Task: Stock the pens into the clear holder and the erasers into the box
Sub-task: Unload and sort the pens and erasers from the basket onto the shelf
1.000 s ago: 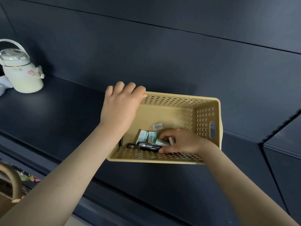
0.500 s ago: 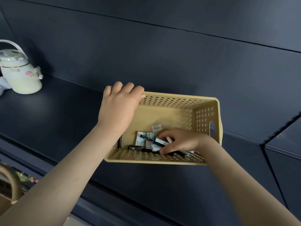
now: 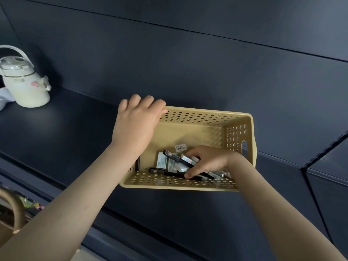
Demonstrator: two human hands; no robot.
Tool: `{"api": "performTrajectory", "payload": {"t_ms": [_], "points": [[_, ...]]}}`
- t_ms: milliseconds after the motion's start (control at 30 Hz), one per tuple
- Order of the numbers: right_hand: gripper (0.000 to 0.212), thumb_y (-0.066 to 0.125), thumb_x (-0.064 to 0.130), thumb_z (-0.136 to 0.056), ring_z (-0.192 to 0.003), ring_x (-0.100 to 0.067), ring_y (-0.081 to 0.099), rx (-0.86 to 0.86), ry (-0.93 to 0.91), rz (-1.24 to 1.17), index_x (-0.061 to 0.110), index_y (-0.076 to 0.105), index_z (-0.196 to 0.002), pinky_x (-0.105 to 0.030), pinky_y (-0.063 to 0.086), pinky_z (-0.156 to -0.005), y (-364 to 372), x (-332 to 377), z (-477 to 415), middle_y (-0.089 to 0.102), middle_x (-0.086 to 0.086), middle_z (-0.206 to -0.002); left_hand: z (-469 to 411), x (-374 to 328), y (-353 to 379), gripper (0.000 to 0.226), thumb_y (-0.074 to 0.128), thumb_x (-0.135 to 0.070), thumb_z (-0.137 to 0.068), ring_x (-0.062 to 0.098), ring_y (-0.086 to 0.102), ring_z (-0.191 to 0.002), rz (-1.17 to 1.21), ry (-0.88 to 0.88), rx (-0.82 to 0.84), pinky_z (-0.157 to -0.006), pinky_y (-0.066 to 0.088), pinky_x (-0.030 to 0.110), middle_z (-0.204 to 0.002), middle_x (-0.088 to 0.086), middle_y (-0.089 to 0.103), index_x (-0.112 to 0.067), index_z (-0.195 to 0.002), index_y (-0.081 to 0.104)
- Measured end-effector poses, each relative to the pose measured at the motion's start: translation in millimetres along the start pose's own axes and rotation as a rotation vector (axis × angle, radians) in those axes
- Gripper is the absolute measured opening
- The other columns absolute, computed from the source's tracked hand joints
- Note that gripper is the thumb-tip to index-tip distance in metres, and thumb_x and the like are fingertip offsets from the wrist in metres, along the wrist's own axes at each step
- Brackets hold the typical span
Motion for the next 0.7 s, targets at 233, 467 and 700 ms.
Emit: {"api": "performTrajectory", "payload": {"t_ms": [233,467,700], "points": [[0.036,0.081,0.033,-0.076,-0.104,-0.006,0.059,-0.005,-0.033,-0.048,0.035,0.066,-0.109,-0.029,0.044,-0.098,0.3,0.9,2.6,0.065,0.017,-0.109,0.1,-0.1,-0.7,0.032,0.038,-0.035,-0.104,0.032,0.054,-0.084,-0.009,0.000,0.009,-0.074,0.041,0.044,-0.089,0.004,0.063,-0.016,-0.103,0.063],[0.040,0.079,0.023,-0.079,-0.097,-0.003,0.059,-0.073,-0.040,-0.163,0.026,0.064,-0.116,-0.020,0.041,-0.085,-7.0,-2.1,5.1,0.067,0.010,-0.107,0.6,1.0,-0.6,0.028,0.042,-0.033,-0.103,0.033,0.055,-0.086,0.021,0.000,0.022,-0.075,0.041,0.045,-0.091,0.005,0.064,-0.015,-0.105,0.063],[0.024,0.076,0.015,-0.083,-0.085,-0.002,0.062,-0.126,-0.085,-0.295,0.026,0.066,-0.103,-0.015,0.048,-0.076,-8.3,1.1,9.0,0.069,0.006,-0.096,0.5,2.2,-1.7,0.030,0.039,-0.034,-0.103,0.031,0.054,-0.083,0.023,-0.023,0.033,-0.073,0.040,0.043,-0.089,0.003,0.063,-0.016,-0.103,0.063]]}}
Point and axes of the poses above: each hand's wrist, its own z-axis away from the middle knuckle, its own y-axis out of the palm, x = y × z, the point moved 6 cm from there along -z, towards the middle knuckle
